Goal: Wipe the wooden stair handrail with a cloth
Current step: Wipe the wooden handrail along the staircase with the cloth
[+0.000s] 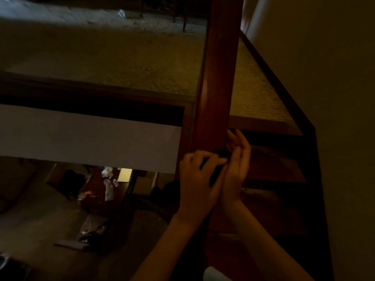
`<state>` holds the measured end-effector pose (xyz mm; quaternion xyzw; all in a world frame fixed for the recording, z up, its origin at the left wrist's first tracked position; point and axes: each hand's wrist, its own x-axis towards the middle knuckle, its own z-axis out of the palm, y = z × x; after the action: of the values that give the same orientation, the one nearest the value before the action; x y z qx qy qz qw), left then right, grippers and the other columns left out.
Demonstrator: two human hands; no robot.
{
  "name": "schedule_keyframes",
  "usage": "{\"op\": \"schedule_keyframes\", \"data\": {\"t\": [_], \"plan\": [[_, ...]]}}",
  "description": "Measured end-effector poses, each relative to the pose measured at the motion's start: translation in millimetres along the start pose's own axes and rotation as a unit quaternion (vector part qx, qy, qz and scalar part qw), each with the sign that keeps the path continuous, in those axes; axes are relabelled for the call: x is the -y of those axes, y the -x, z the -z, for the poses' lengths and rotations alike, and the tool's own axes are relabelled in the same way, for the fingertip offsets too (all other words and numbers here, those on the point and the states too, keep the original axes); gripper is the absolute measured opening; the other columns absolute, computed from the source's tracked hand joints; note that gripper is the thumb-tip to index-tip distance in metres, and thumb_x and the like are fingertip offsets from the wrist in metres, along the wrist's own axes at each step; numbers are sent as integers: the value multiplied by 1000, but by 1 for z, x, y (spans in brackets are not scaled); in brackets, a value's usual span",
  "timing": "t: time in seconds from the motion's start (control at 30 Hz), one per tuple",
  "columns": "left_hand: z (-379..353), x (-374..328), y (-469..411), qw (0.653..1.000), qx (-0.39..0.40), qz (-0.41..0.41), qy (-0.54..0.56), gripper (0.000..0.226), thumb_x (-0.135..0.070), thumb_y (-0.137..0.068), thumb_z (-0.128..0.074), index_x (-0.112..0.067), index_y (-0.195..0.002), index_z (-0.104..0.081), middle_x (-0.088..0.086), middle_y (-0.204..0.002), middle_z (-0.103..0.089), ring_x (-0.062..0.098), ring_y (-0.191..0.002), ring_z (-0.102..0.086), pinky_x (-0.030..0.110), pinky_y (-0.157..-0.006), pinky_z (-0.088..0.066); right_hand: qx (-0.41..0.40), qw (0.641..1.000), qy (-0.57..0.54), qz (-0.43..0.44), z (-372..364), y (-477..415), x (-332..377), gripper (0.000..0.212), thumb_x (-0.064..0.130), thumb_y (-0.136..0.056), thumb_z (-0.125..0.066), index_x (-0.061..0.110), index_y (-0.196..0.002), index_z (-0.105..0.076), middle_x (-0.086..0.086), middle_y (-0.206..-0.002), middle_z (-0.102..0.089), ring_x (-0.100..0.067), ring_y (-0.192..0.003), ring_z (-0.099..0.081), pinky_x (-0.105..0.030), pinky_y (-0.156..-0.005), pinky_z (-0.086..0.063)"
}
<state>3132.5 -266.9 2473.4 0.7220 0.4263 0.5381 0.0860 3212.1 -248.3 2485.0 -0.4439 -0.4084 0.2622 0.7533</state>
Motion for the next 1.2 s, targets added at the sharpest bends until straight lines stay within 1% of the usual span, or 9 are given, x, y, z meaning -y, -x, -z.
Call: {"op": "schedule_keyframes", "data": {"t": [0.13,0.27,0.4,0.47,0.53,0.67,0.83,1.0,1.2], "plan": [[7,-16,22,992,-29,93,77,14,-36,-92,-56,-30,-102,-63,-6,-105,-60,8,-102,-53,23,-87,-42,13,999,-26,-44,24,21,8,30,17,-106,-31,17,-126,-53,7,-120,-64,-6,-110,-62,-16,-86,-49],[1,-49,6,939,-88,224,246,28,-32,-100,-39,-21,-120,-55,3,-120,-56,8,-114,-55,20,-93,-44,55,994,-53,-78,37,40,23,32,36,-100,-41,26,-127,-55,13,-121,-65,-7,-114,-61,-20,-89,-51],[-11,-76,-3,932,47,188,306,49,-42,-103,-26,-16,-139,-47,2,-139,-48,3,-127,-49,14,-98,-41,60,991,-76,-96,43,32,28,44,40,-93,-62,30,-134,-50,4,-131,-60,-15,-122,-58,-35,-97,-52],[-7,-70,-18,945,95,158,270,46,-44,-101,-34,-21,-139,-47,-4,-141,-51,7,-130,-48,19,-102,-42,-18,986,-98,-137,48,3,21,33,25,-94,-61,34,-125,-54,2,-128,-61,-18,-122,-58,-42,-101,-50],[-5,-55,-39,983,68,105,137,39,-26,-103,-38,-18,-141,-46,-5,-143,-50,7,-134,-45,23,-107,-40,-41,985,-97,-140,49,-17,10,32,15,-96,-57,31,-124,-54,-1,-129,-60,-20,-123,-57,-44,-105,-46],[-16,-36,-85,992,76,101,-12,50,-24,-101,-32,-22,-150,-23,-9,-158,-22,6,-148,-14,15,-116,-20,69,995,-34,-65,37,-11,-10,35,19,-94,-59,31,-127,-55,10,-130,-57,-9,-125,-53,-25,-105,-42],[-38,-17,-142,993,64,47,-86,52,-19,-102,-34,-14,-152,-20,-7,-159,-15,13,-150,-12,22,-119,-19,100,992,-69,-44,15,-84,-14,37,12,-93,-61,30,-125,-58,8,-130,-60,-4,-124,-53,-17,-102,-41],[-65,-13,-197,987,32,93,-127,51,-14,-101,-32,-8,-151,-21,-2,-158,-15,16,-149,-12,22,-121,-6,148,987,-66,-9,-37,-217,4,38,2,-96,-56,14,-133,-51,-9,-141,-52,-18,-133,-47,-34,-112,-38],[-75,-17,-208,977,4,149,-155,54,-38,-105,-25,-12,-152,-19,-3,-160,-15,11,-150,-12,36,-123,-12,272,959,1,79,5,-172,-3,37,6,-96,-54,6,-134,-54,2,-149,-42,-16,-142,-36,-35,-117,-31]]}}
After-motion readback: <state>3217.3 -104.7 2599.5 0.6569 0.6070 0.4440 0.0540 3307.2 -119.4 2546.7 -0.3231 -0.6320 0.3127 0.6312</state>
